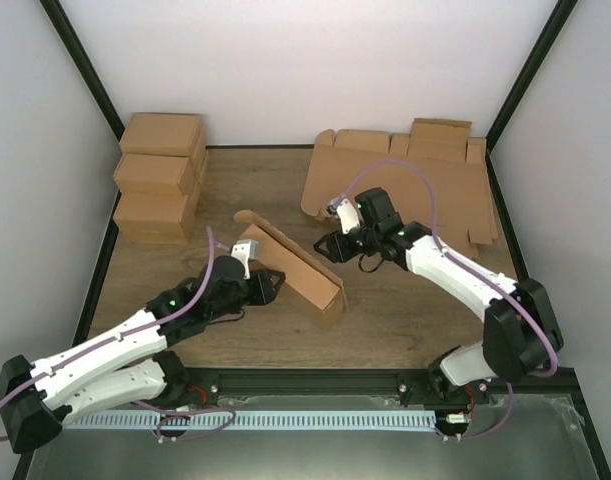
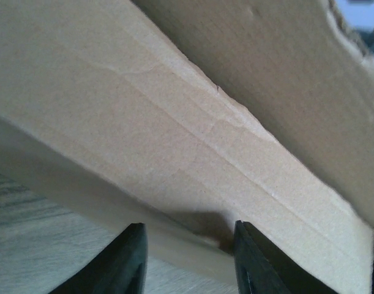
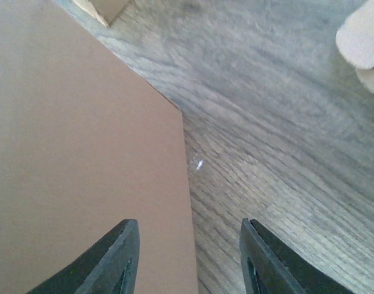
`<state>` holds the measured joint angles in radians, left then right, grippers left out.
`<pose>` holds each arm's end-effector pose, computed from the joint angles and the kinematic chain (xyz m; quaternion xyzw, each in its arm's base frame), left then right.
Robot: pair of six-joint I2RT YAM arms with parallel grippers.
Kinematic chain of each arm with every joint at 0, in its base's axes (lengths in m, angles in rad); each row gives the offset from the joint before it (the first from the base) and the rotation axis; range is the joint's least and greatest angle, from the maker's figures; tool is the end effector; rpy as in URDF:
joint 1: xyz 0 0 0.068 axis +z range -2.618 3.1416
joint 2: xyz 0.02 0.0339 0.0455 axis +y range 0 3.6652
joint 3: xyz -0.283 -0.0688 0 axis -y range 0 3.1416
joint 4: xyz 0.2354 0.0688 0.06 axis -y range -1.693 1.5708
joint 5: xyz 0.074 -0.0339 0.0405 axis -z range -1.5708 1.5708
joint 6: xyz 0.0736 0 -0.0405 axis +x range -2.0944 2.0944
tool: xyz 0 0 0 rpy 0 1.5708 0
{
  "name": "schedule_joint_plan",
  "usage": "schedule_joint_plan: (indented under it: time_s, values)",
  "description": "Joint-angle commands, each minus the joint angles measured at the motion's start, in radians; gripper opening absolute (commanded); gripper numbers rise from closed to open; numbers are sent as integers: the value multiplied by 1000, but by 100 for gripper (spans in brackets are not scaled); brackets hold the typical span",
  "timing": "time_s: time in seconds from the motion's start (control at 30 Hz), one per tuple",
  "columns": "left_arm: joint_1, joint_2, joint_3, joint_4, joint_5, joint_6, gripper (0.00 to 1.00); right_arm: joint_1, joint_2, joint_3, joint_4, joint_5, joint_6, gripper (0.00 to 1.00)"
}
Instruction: Fold the paper box
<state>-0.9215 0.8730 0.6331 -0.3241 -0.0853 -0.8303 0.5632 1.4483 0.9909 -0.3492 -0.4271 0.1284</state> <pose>0.1293 -0.1600 0.2539 0.0193 0.8752 -0.3463 0.3373 0.2549 0.1970 0.2425 -0.2728 0.8684 0.3085 0.2762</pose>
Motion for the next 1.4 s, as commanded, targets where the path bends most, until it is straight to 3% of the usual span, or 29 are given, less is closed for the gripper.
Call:
schedule_joint_plan:
  time_s: [0.0,0.1,0.23,0.37,0.57,0.67,1.0,1.1,1.37]
  values:
    - [4,22,28,-27,-14,14,48,-2,-91,69,-67,-13,-4,52]
    - [6,31,44,-40,-25,14,54,-1,-148,77,-101,-24,2,53]
    - [6,46,60,-40,-29,19,60,0,-232,72,-134,-60,7,63]
    - [6,78,79,-39,-27,26,60,7,-317,76,-167,-122,-7,67]
    - [6,140,114,-66,-27,28,59,55,-429,61,-257,-72,-21,72]
    - [6,161,129,-82,-29,26,58,90,-460,22,-303,27,9,78]
    - [8,270,193,-150,-26,31,57,254,-438,-5,-385,416,199,70]
    - [9,283,201,-157,-31,32,56,254,-440,-22,-388,447,300,63]
    - [11,300,207,-161,-31,34,56,254,-572,-159,-326,432,483,68]
